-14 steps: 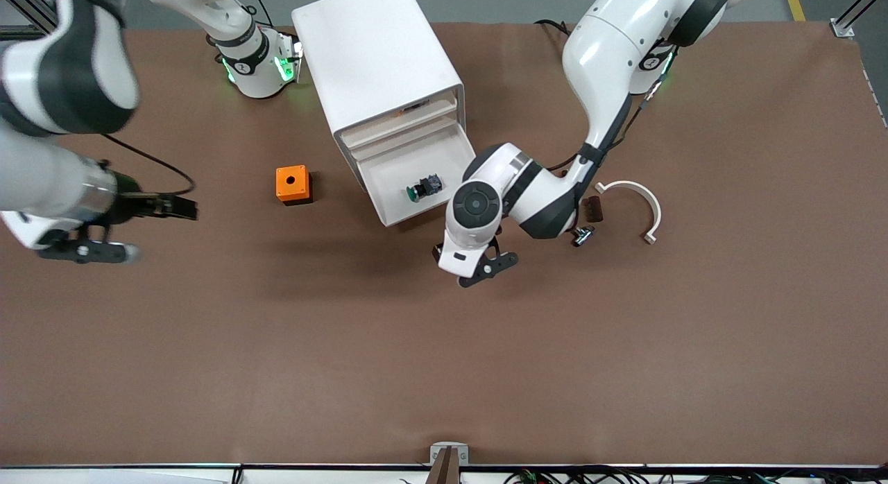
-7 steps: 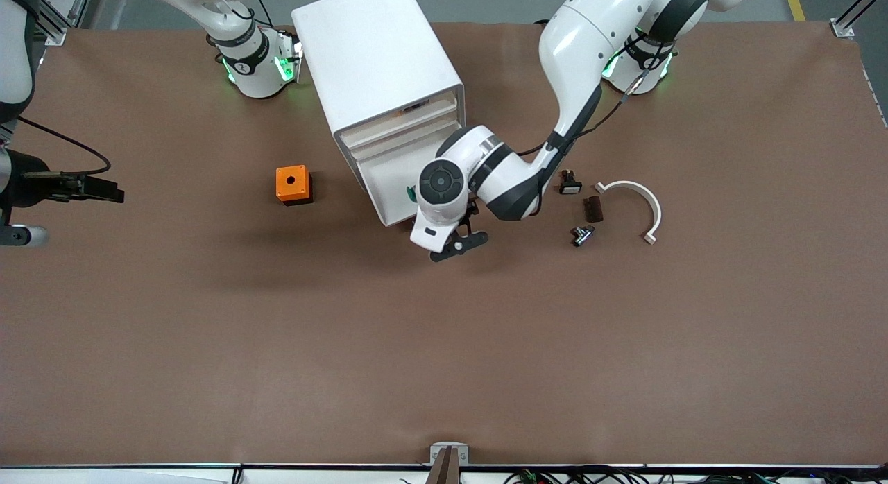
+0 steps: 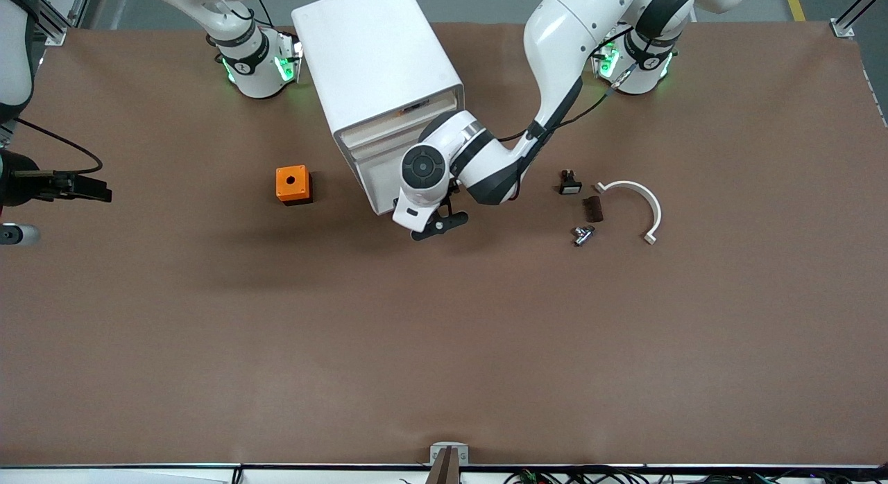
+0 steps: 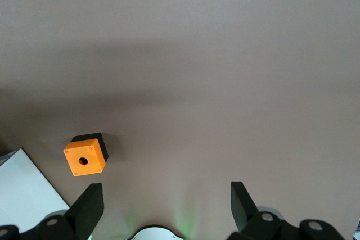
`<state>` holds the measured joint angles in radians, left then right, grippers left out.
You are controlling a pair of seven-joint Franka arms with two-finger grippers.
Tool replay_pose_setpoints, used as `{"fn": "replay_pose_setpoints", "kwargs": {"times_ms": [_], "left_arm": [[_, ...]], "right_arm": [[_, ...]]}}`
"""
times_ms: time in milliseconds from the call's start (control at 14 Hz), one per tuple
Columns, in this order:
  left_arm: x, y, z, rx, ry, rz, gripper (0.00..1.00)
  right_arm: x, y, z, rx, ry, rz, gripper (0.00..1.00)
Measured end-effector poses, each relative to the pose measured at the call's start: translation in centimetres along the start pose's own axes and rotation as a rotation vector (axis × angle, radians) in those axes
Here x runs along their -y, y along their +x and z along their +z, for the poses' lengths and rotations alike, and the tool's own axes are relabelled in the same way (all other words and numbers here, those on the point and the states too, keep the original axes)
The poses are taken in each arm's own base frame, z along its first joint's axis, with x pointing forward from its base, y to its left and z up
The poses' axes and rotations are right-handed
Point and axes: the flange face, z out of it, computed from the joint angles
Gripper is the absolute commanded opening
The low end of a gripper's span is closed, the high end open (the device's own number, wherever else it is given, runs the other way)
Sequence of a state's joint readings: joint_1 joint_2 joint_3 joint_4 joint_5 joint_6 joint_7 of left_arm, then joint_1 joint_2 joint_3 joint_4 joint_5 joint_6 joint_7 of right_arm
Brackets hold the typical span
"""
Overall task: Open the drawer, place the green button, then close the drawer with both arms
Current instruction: 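Push the drawer shut into the cabinet with the left gripper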
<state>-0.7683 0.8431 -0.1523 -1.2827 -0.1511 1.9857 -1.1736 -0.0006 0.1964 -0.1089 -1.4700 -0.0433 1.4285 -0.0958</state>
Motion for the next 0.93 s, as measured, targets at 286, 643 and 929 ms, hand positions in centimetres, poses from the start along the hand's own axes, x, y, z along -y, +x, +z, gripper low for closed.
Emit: {"fn": "replay_pose_setpoints", "kwargs": {"times_ms": [286, 643, 929], "left_arm": [[-0.1, -1.3, 1.1, 0.07, -0.004, -0.019, 1.0], [-0.4, -3.3, 1.9, 0.18, -0.026, -0.049, 1.0], [-0.5, -4.5, 2.9, 0.268, -0.037, -0.085, 1.0]], "right_arm": [[-0.1, 0.0, 0.0, 0.001, -0.001, 0.001, 1.0], [-1.0, -0.8, -4.2, -0.08, -0.01, 0.018, 1.0], [-1.4, -2.2, -7.1, -0.097, -0.009, 0.029, 1.0]]}}
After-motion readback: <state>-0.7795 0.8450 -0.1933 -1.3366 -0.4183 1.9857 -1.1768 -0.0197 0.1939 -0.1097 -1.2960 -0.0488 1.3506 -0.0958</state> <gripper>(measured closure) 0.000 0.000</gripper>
